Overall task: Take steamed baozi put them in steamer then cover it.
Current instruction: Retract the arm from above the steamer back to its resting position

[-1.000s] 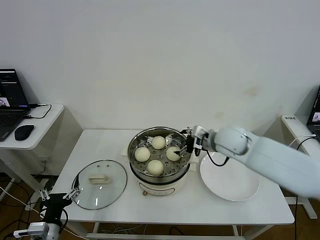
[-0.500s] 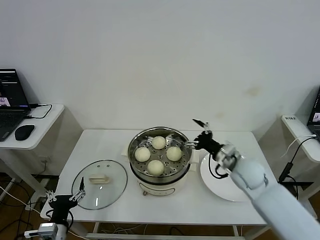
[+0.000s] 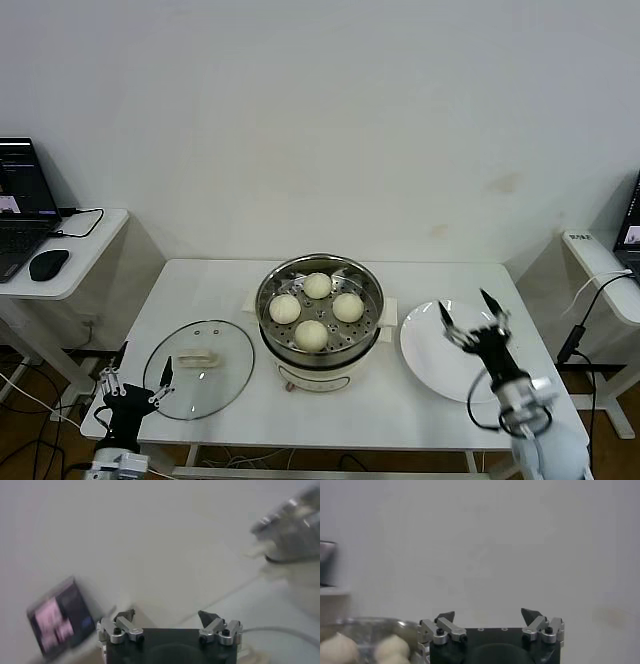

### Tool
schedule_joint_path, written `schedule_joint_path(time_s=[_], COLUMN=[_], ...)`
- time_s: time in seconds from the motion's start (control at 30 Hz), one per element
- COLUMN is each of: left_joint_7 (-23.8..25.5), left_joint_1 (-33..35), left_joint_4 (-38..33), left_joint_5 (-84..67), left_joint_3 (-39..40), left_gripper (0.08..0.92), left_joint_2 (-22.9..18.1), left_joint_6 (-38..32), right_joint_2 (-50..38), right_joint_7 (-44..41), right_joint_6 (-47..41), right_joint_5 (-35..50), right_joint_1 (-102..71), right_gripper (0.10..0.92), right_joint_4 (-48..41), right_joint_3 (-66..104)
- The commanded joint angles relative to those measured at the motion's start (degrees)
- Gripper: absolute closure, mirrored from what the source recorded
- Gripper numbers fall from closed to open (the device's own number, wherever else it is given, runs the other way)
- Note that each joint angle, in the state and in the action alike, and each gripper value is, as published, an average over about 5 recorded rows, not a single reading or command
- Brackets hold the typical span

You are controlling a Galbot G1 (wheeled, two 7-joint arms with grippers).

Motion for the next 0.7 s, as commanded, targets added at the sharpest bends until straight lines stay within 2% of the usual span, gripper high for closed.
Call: schedule_joint_path(time_s=[0.03, 0.37, 0.7], left_joint_7=[6.59, 6.51, 6.34], left_joint_1=[-0.58, -9.40, -14.96], left_joint_4=[3.03, 12.51, 17.75], left_joint_5=[32.97, 35.41, 33.90], left_joint_3=[0.75, 4.44, 7.55], left_gripper=[0.177, 0.177, 0.177], left_joint_2=[5.21, 6.80, 7.05], left_joint_6=[0.58, 0.55, -0.06], right_joint_2=[11.62, 14.92, 16.33], right_joint_7=[0.96, 1.27, 1.42], right_joint_6=[5.05, 6.61, 6.67], right_joint_5=[-5.21, -7.00, -7.85], right_joint_1=[-13.52, -14.88, -15.42], right_gripper=[0.203, 0.203, 0.203], right_joint_4=[0.42, 0.51, 0.86], right_joint_3=[12.81, 13.46, 13.59])
